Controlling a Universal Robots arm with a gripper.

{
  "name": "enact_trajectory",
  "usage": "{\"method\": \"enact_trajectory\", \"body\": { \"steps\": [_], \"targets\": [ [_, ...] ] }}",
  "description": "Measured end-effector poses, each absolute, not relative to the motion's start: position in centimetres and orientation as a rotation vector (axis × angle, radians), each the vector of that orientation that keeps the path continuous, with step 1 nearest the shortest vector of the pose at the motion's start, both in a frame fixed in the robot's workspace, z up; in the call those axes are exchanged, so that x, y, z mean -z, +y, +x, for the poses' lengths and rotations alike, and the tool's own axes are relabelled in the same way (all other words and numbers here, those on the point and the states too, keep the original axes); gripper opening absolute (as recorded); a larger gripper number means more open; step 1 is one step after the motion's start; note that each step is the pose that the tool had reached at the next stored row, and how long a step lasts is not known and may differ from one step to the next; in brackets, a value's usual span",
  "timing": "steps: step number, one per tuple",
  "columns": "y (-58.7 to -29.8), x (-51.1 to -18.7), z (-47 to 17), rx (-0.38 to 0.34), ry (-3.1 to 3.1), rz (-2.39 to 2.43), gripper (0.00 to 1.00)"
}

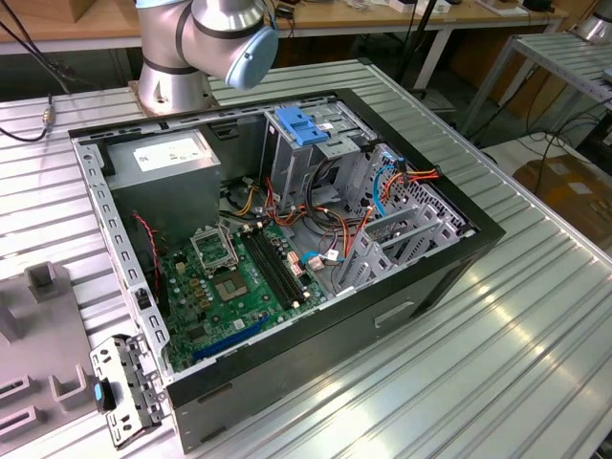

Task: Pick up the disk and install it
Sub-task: 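Pick up the disk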

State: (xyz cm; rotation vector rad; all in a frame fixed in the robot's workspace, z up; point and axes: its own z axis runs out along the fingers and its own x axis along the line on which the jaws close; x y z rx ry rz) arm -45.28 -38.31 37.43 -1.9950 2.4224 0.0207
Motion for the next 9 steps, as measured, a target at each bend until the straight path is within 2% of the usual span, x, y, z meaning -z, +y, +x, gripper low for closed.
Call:
{"method": "enact_trajectory", "body": {
  "steps": [2, 3, 4, 7, 8, 9],
  "targets": [
    [-38.0, -37.1, -45.3, -0.017, 2.399, -2.022, 0.11],
    [-37.9, -36.9, -45.3, -0.016, 2.386, -2.035, 0.23],
    [-37.9, -36.8, -45.3, -0.015, 2.377, -2.045, 0.23],
    [-37.9, -36.4, -45.3, -0.014, 2.347, -2.079, 0.42],
    [-37.9, -36.3, -45.3, -0.014, 2.341, -2.085, 0.42],
    [-37.9, -36.0, -45.3, -0.014, 2.334, -2.094, 0.47]
  ]
}}
